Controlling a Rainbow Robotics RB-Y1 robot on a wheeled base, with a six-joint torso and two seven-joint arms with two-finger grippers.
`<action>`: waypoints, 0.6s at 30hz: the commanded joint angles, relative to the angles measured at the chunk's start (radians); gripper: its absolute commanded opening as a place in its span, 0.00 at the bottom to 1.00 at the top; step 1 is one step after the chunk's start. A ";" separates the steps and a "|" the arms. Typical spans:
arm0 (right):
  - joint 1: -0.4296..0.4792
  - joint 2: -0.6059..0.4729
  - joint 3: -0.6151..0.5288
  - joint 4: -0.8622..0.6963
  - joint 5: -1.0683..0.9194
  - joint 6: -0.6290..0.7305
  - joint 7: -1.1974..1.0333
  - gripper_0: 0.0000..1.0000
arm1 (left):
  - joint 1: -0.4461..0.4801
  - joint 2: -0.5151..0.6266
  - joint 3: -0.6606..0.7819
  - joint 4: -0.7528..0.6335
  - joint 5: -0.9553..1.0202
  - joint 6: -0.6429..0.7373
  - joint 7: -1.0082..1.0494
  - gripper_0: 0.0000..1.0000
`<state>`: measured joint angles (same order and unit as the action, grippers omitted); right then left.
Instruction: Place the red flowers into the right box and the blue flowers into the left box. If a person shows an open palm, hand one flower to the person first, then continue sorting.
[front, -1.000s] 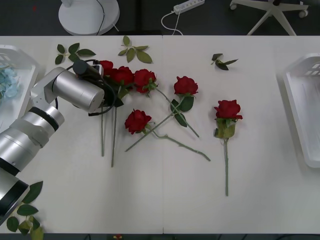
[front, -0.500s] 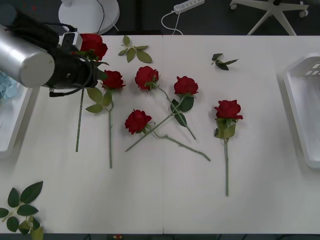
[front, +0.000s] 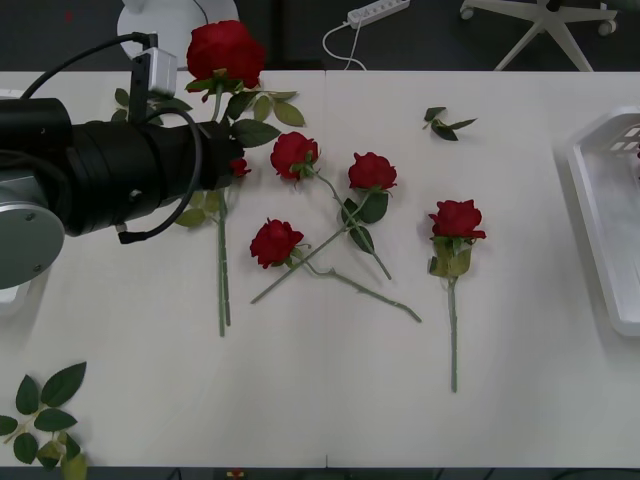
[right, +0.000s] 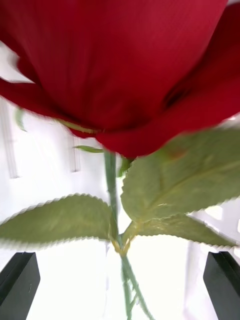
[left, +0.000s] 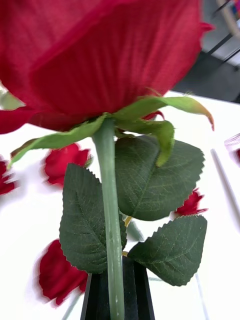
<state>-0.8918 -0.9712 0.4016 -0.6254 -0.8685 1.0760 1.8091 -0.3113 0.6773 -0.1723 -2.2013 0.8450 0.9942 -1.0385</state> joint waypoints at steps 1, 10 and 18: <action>0.002 -0.106 -0.076 -0.160 -0.084 0.145 -0.005 0.99 | -0.089 -0.143 -0.061 -0.020 -0.067 -0.016 -0.066 0.00; 0.056 -0.176 -0.084 -0.496 -0.323 0.384 0.032 1.00 | -0.144 -0.346 -0.141 0.109 -0.142 -0.158 -0.041 0.00; 0.172 -0.219 -0.095 -0.774 -0.573 0.418 0.070 1.00 | -0.212 -0.458 -0.190 0.291 -0.173 -0.378 -0.037 0.00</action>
<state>-0.7558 -1.1377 0.3335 -1.3489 -1.3675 1.4744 1.8294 -0.4514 0.2696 -0.3335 -1.9525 0.6896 0.6855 -1.0409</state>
